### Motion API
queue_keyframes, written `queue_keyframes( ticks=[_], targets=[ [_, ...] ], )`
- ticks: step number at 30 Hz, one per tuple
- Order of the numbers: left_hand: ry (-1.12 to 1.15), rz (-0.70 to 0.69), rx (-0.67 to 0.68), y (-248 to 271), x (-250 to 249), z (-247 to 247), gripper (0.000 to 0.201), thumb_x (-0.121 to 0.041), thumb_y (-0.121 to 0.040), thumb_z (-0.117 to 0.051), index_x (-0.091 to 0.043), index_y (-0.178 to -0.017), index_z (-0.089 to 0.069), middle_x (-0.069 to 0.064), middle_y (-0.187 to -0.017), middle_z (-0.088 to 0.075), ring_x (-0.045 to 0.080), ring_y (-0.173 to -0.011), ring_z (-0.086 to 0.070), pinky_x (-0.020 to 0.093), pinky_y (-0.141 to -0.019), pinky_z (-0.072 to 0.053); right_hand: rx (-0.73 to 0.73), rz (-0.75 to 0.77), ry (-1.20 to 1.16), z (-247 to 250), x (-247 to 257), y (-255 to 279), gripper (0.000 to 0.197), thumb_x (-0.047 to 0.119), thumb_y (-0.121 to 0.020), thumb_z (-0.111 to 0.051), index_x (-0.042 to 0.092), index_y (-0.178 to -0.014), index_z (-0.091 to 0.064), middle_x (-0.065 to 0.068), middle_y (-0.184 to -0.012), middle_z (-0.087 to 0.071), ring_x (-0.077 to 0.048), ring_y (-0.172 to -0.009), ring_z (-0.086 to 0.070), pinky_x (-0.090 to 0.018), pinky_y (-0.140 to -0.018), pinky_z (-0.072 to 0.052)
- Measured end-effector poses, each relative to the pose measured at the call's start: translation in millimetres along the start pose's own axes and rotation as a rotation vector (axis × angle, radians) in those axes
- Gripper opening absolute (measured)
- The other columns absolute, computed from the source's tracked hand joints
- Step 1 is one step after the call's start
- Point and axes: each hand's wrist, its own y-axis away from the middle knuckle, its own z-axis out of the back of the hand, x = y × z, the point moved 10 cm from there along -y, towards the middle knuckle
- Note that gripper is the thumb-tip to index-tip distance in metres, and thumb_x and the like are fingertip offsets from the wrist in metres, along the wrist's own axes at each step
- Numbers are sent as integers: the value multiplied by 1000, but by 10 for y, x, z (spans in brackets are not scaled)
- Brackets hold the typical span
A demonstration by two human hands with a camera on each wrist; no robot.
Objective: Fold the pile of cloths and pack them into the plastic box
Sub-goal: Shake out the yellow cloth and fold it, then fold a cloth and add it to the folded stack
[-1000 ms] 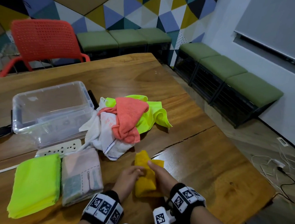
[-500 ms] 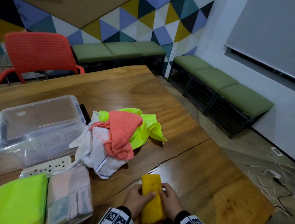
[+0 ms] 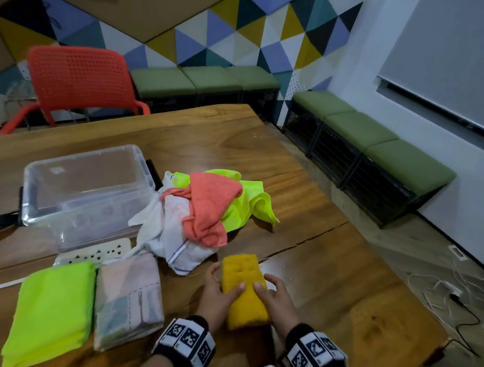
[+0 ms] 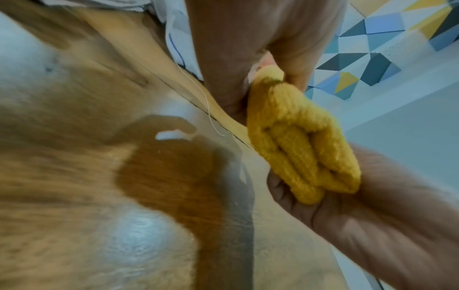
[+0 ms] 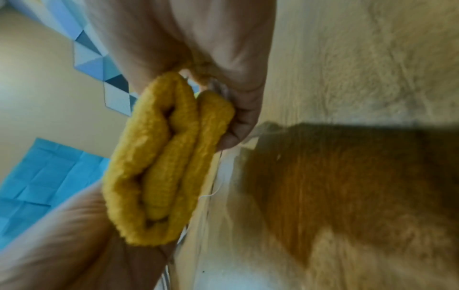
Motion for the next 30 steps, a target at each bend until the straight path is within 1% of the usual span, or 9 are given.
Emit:
queue_keyframes(
  ticks=[3, 8, 11, 13, 17, 22, 25, 28, 30],
  targets=[
    [-35, -42, 31, 70, -69, 54, 58, -4, -85, -64, -27, -124, -27, 12, -122, -51, 22, -102, -57, 37, -87, -51, -40, 93, 93, -51, 107, 40, 30, 24, -94, -53, 29, -117, -35, -15, -113, -54, -20, -88, -59, -29, -69, -51],
    [-320, -166, 147, 241, -314, 38, 42, 4, -89, -53, -24, -120, -44, 9, -131, -46, 16, -114, -46, 10, -82, -43, 13, 213, 313, -279, 284, 143, 32, 10, -97, -41, 42, -99, -44, -13, -118, -56, -29, -103, -58, -41, -84, -50],
    [-494, -204, 44, 312, -429, 303, 51, 5, -90, -48, -17, -135, -40, 9, -143, -37, 20, -133, -35, 18, -103, -29, 110, 268, 332, -588, 370, 226, 42, -4, -95, -37, 30, -117, -49, -3, -127, -50, -20, -116, -51, -17, -88, -48],
    [-584, -208, -38, 364, -499, 544, 56, 6, -90, -44, -17, -140, -35, 11, -145, -33, 23, -138, -29, 23, -109, -23, 195, 283, 350, -875, 433, 284, 47, -12, -93, -34, 13, -131, -46, 1, -126, -45, -11, -116, -44, 4, -76, -38],
    [-615, -168, -168, 483, -650, 1090, 59, 6, -91, -40, -20, -143, -31, 16, -146, -27, 28, -136, -30, 26, -108, -26, 296, 371, 412, -1486, 603, 326, 50, -16, -91, -34, 1, -138, -37, -11, -140, -41, -9, -122, -37, 11, -79, -28],
    [-660, -228, -292, 598, -878, 1653, 60, 1, -93, -44, -18, -146, -24, 12, -151, -27, 25, -136, -34, 29, -107, -30, 369, 391, 421, -2100, 699, 315, 50, -13, -94, -30, 3, -142, -32, -14, -148, -32, -21, -138, -30, -5, -96, -24],
    [-799, -119, -310, 575, -831, 1905, 65, -9, -96, -45, -15, -150, -10, 8, -155, -19, 24, -141, -27, 32, -109, -30, 392, 355, 463, -2313, 627, 224, 52, -12, -94, -31, 6, -143, -32, -13, -148, -32, -24, -138, -31, -7, -95, -25],
    [-1087, -79, -354, 572, -859, 2084, 51, -13, -95, -41, -15, -145, -32, 4, -150, -33, 23, -133, -40, 35, -103, -40, 330, 348, 758, -2400, 444, 111, 51, 0, -94, -37, 12, -143, -33, -16, -148, -31, -28, -133, -37, -24, -104, -31],
    [-1235, -243, -444, 610, -1030, 2096, 42, -11, -89, -41, -12, -129, -55, 8, -136, -51, 27, -121, -54, 40, -92, -49, 174, 514, 972, -2372, 515, 141, 47, 14, -92, -36, 12, -139, -38, -17, -146, -36, -32, -129, -43, -34, -103, -39]
  ],
)
